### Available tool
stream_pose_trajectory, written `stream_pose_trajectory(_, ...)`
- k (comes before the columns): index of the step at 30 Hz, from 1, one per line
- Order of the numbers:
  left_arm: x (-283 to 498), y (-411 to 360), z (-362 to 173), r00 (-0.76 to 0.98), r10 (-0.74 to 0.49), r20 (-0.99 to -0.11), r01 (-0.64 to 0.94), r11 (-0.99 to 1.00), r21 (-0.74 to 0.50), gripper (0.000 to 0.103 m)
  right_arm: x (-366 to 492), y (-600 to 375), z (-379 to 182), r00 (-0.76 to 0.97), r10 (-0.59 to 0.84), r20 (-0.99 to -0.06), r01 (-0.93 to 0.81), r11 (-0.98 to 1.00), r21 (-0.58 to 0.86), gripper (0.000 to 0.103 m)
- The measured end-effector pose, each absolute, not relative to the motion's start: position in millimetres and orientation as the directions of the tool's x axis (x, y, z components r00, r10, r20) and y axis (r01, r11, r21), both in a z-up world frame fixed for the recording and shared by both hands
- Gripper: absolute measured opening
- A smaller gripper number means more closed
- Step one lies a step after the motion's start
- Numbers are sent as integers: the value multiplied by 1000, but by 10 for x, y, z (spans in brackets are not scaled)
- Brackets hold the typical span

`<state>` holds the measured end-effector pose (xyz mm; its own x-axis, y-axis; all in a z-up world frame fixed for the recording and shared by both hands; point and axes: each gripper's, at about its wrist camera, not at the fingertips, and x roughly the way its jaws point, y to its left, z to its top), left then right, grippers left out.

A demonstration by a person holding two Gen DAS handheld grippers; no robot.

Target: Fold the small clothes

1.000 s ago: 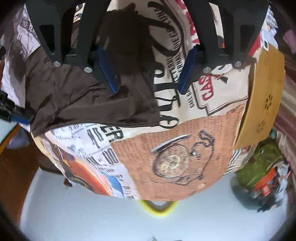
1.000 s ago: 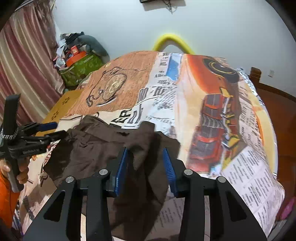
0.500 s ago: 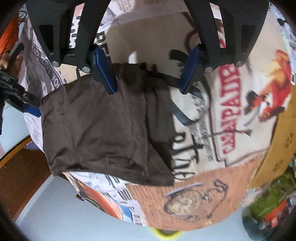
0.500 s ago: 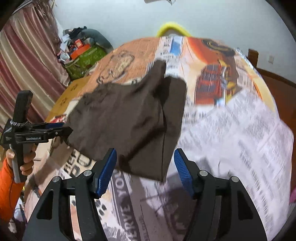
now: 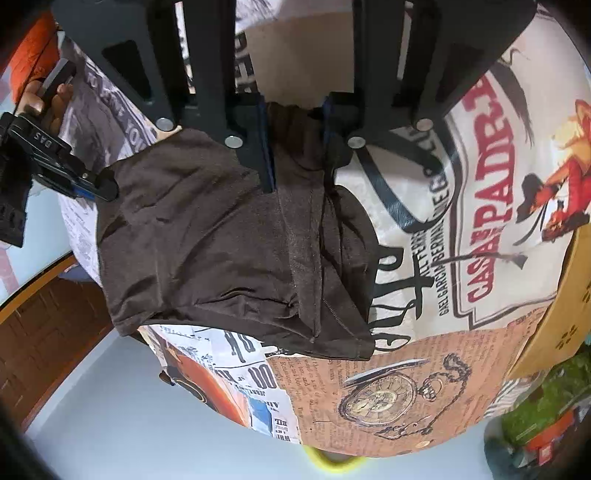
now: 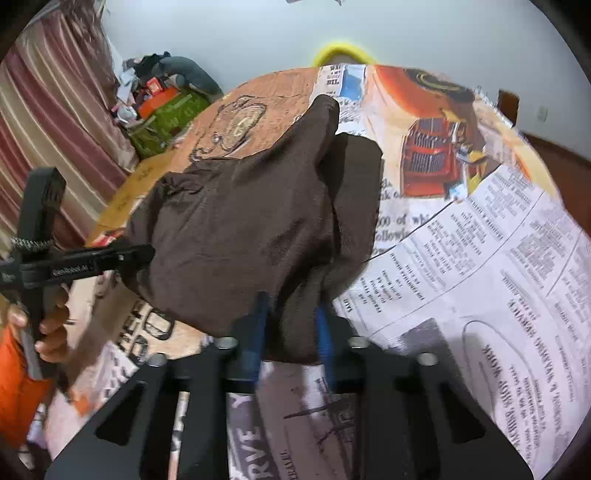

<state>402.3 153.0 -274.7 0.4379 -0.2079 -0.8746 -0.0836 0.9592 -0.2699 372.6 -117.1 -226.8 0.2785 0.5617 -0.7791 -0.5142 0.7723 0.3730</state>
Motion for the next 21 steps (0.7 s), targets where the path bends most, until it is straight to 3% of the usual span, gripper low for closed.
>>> stream_pose_trajectory(12,3260,1303,-2594,353,-250,-902,-28,960,-277,19,3153,-1272,-2181,233,546,-805,-569,747,343,11)
stream_pose_trajectory(15,3099,1258,-2609,336,-244,-910,-18,964,-266,23,3011,-1339,-2187,221,540,-812,-567,749,344,11)
stream_pose_trajectory(17,2993,1254,-2603,333,-229,-915,-22,968,-250,36,2944,-1367,-2194,221,532,-818,-568,752,336,11)
stream_pose_trajectory(21,2875,1312,-2543,350,-203,-914,-32,973,-229,47,2851,-1429,-2177,232,517,-824,-560,764,321,14)
